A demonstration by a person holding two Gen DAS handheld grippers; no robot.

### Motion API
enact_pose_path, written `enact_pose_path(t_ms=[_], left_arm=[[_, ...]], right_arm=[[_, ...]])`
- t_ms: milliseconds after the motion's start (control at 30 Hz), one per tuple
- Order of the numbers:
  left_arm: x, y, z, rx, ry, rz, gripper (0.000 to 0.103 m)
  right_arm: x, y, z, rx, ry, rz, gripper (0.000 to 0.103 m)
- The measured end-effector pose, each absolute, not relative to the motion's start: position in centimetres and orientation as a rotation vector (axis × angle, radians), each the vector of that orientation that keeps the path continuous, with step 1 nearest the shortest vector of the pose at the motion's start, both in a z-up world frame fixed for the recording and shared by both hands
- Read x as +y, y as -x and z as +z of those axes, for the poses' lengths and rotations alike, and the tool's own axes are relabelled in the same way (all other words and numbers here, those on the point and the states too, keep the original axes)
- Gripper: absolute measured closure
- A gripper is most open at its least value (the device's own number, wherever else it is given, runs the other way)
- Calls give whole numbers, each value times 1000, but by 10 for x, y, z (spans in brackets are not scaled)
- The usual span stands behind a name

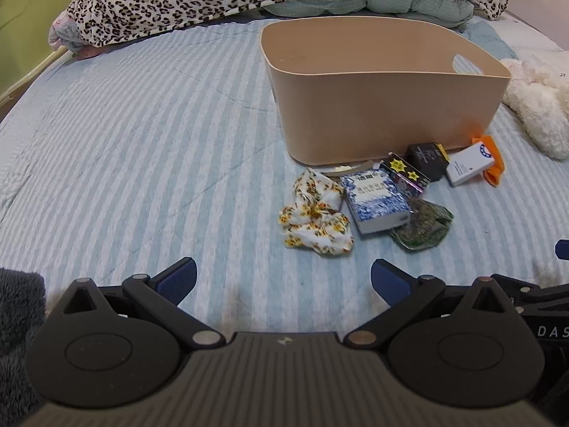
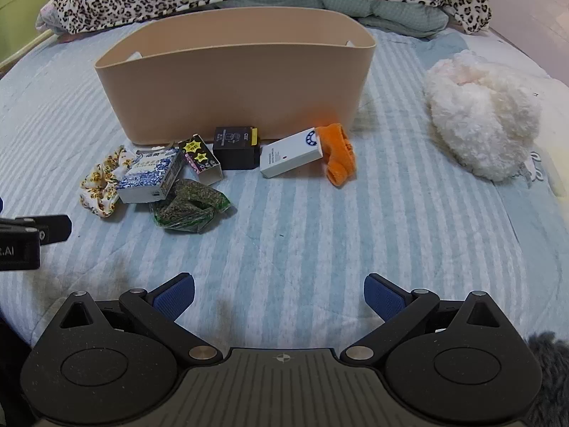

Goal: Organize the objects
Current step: 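Move both grippers toward the items lying in front of the basket, then grasp the green herb bag with the right gripper while the left grasps the floral scrunchie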

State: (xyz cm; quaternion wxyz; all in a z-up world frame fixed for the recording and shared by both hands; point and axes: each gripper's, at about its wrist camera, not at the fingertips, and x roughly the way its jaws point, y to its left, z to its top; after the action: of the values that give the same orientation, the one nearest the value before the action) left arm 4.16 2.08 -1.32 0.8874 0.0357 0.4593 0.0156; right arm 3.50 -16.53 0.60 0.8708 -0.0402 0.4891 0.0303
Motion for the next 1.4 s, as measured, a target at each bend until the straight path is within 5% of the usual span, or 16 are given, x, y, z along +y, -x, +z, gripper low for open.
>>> enact_pose_path(t_ms=[667,800,1033,1233,1400], left_arm=[[42,-103,-59,1012,-97,-57,0],[49,-107,-63,1008,-63,-77,11],[55,-112,-73,1005,-49,-130,12],[53,-108,-72,975,-47,-185,34],[46,-101,-67,955,-68,-238,68]], right_arm=[[-136,-89,-33,1127,128,169,0],[-129,-99,-38,1133,107,199,0],[-113,-113,-46,1119,127,219,0],[-109,-116,-49,1089,128,241,2],[-104,-108,-48,1055,133,280,28]])
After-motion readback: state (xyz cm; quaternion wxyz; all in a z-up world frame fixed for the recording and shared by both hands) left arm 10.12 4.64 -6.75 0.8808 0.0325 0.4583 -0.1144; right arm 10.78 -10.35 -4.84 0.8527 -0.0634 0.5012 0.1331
